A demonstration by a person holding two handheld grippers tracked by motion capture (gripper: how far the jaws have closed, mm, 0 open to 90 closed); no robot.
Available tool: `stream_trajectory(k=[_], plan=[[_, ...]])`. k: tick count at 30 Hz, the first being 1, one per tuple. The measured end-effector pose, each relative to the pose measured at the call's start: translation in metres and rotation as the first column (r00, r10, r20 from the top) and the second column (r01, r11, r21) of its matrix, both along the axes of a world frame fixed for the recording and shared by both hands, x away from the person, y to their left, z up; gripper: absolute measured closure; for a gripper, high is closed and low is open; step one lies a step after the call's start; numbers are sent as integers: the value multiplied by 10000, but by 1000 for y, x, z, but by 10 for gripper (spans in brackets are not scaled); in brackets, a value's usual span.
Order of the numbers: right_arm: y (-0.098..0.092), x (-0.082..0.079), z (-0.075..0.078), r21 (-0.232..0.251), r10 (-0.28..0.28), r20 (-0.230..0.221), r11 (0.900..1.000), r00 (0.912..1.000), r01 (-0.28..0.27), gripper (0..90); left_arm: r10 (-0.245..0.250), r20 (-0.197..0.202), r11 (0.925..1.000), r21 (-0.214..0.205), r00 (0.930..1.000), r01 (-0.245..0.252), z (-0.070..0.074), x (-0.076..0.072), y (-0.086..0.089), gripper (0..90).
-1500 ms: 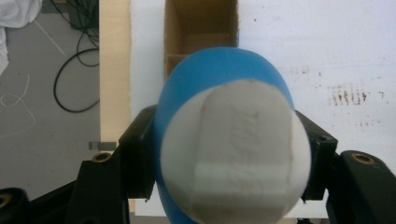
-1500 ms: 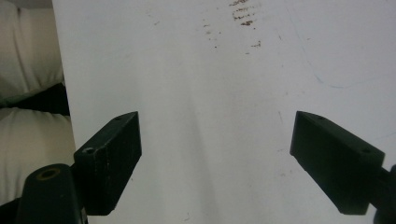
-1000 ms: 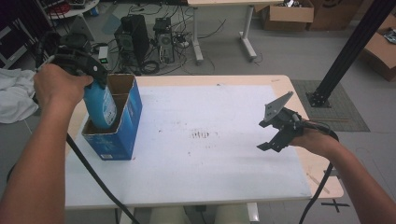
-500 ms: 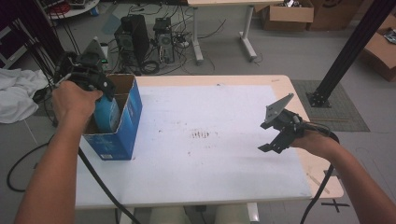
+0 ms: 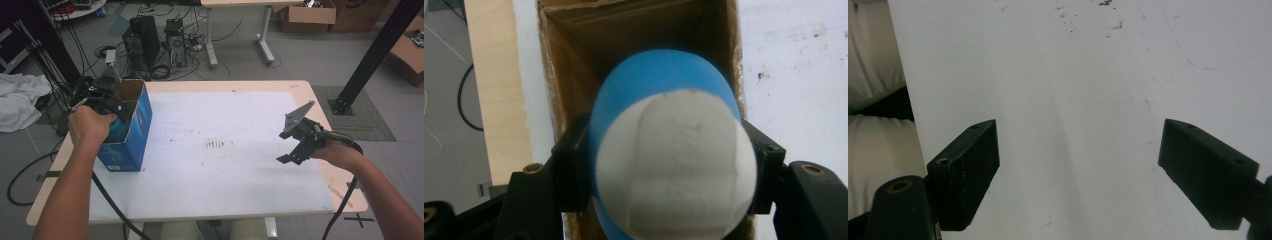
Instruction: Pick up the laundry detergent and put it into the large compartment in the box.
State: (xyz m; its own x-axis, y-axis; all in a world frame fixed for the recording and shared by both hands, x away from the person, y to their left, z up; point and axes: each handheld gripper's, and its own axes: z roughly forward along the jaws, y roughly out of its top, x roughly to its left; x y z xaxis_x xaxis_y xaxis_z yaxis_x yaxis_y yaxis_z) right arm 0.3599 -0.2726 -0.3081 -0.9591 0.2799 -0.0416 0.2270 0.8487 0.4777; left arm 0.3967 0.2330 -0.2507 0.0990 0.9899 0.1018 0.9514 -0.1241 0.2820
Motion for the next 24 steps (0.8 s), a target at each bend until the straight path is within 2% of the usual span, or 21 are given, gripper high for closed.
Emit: stream_trajectory(k=[8,17,24], plan=[[-2,0,-1,22,-70,-11,10000,10000,70,167,-27,-67,10000,-11,10000,27,-12,-1,4,382],[-3,0,-3,-7,-138,-71,9999,9999,138,167,9,-358,10000,-43,9994,-11,-26,1,6,382],[-3,0,-6,-52,-154,-128,9999,9998,154,167,-19,-368,10000,-6,9993,19,-29,1,7,381]])
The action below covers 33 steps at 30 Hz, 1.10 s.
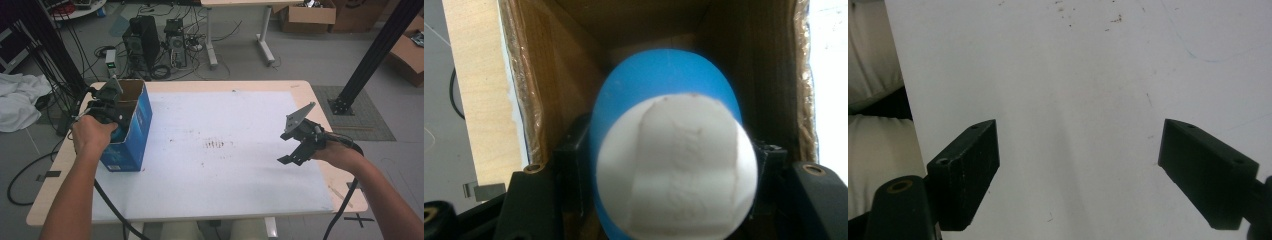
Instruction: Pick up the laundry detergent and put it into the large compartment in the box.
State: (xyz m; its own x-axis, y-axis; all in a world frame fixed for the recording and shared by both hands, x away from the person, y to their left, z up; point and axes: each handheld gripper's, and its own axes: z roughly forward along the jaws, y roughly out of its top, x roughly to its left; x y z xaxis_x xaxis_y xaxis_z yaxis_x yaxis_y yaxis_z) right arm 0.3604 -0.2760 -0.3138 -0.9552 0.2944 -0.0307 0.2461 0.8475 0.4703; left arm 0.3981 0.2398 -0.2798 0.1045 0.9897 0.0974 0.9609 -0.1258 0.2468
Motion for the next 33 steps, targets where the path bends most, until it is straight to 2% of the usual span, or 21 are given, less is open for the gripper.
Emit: stream_trajectory(k=[11,21,33], plan=[[5,1,0,-13,83,-16,10000,10000,-83,168,-25,-36,10000,-66,10000,25,-1,0,1,378],[3,-1,-1,-33,72,-42,10000,10000,-72,168,72,146,9999,-158,9999,-70,-2,-1,2,375],[3,-2,-3,-9,52,-76,10000,10000,-52,167,134,187,9996,-257,9997,-129,-1,-4,5,373]])
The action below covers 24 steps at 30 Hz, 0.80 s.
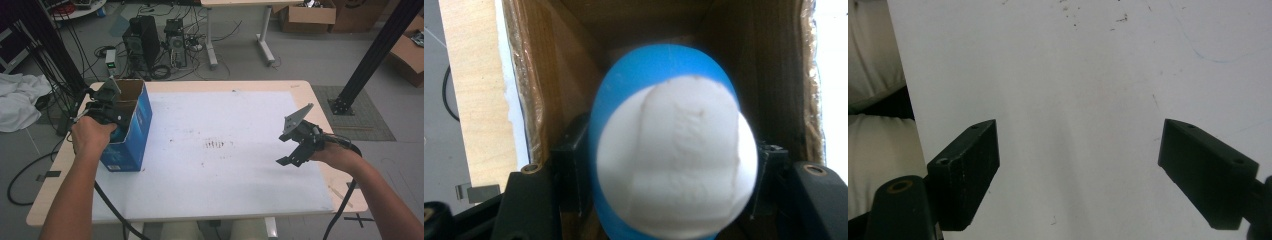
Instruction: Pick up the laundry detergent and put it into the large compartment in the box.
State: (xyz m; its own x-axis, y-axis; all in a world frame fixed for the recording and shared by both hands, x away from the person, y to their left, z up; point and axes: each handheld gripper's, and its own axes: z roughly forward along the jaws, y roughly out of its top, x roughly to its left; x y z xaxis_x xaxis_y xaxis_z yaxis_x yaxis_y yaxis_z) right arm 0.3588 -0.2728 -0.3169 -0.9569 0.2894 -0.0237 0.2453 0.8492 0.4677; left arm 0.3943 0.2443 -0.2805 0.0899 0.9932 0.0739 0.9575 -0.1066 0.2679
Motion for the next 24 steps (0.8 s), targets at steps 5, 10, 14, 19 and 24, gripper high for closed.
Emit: stream_trajectory(k=[5,10,14,19,24], plan=[[2,-1,-1,-14,59,-30,10000,10000,-59,168,5,-23,9999,-119,10000,-6,1,-2,2,354],[5,-1,1,-28,116,-15,9999,9999,-116,168,30,36,9998,-192,10000,-29,3,-4,4,350],[6,-3,2,-54,151,-5,9999,9999,-151,168,8,268,9999,-126,9996,-4,6,-5,2,332],[6,-5,3,-84,145,-36,9999,9999,-145,168,164,399,9998,-150,9991,-159,10,-6,3,336],[5,-7,5,-60,143,21,9999,9999,-143,168,202,596,9997,-131,9980,-195,20,-8,3,329]])
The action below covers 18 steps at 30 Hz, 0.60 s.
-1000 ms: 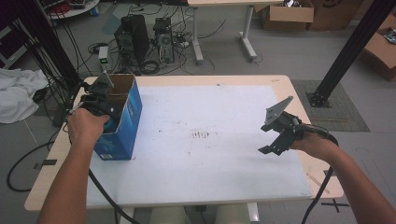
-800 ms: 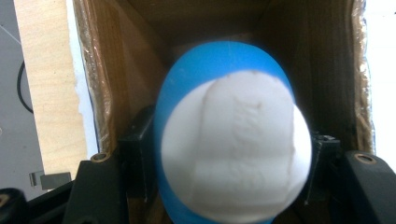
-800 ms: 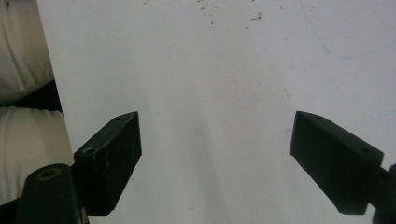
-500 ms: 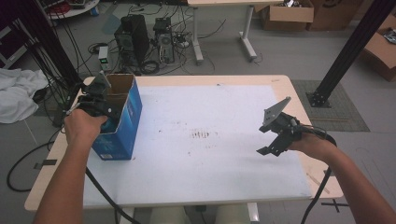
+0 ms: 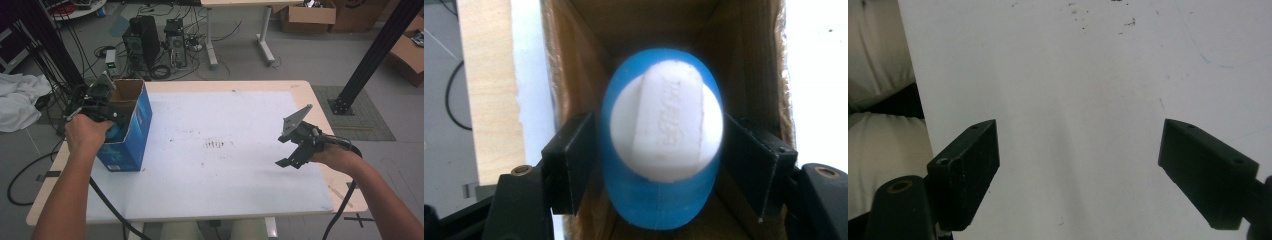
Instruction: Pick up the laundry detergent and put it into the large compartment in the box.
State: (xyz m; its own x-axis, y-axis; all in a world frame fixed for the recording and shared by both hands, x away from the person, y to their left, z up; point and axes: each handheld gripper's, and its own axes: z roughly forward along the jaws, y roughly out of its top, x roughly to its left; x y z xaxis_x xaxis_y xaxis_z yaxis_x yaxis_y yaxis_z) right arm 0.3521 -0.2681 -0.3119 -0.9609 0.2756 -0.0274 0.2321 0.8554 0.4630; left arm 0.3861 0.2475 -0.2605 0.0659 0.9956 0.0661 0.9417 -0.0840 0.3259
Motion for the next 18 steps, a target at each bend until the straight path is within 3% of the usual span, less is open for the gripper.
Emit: stream_trajectory(k=[18], plan=[[-4,-6,5,36,-39,119,10000,9999,38,168,128,322,9999,63,9994,-130,31,-7,2,318]])
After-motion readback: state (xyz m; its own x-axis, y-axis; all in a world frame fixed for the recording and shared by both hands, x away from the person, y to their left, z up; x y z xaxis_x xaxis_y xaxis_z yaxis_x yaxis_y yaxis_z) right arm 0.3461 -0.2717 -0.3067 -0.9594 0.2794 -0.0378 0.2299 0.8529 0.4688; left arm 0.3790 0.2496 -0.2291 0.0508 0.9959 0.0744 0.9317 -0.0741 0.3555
